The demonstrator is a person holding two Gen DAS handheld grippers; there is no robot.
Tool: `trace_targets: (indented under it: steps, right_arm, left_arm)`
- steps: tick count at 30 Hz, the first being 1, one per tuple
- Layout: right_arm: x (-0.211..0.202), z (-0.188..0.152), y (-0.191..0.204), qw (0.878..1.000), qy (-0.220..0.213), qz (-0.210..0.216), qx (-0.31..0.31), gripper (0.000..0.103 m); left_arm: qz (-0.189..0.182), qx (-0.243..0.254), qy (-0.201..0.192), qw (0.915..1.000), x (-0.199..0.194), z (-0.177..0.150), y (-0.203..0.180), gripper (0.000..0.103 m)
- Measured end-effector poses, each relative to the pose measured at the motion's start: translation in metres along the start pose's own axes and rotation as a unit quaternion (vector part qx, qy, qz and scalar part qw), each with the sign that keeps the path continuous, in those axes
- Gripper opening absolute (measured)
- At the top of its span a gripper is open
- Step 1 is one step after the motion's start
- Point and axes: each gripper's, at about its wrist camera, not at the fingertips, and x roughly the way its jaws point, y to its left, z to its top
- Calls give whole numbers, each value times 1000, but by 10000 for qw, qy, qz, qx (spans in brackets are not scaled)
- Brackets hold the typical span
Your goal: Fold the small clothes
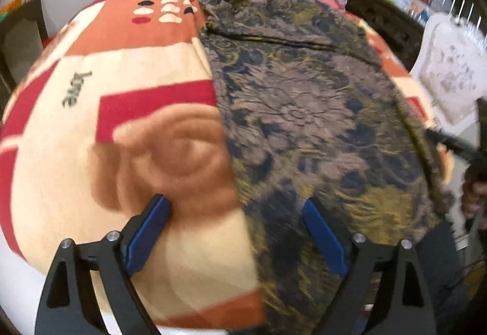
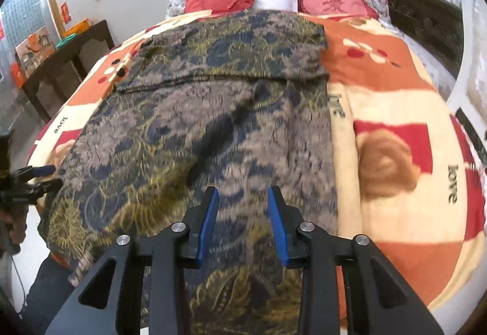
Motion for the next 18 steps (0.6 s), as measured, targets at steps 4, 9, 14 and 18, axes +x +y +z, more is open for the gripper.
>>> trace_targets:
  steps: [4, 9, 14, 18]
  right_arm:
    - [14, -8, -4, 9999, 67, -6, 120, 37]
    - [13, -18, -6, 9988, -315, 32, 380, 44]
    - [13, -21, -1, 9984, -466, -42, 313, 49]
    - [14, -21, 2, 9986, -484, -8, 234, 54]
  left_arm:
    - [-584, -246, -48, 9980, -7, -9, 1, 97]
    - [-1158, -788, -105, 9901, -6, -2, 13, 97]
    - [-1460, -914, -179, 9849, 9, 17, 12, 98]
    - [-2142, -1253, -124, 9686, 17, 25, 18, 102]
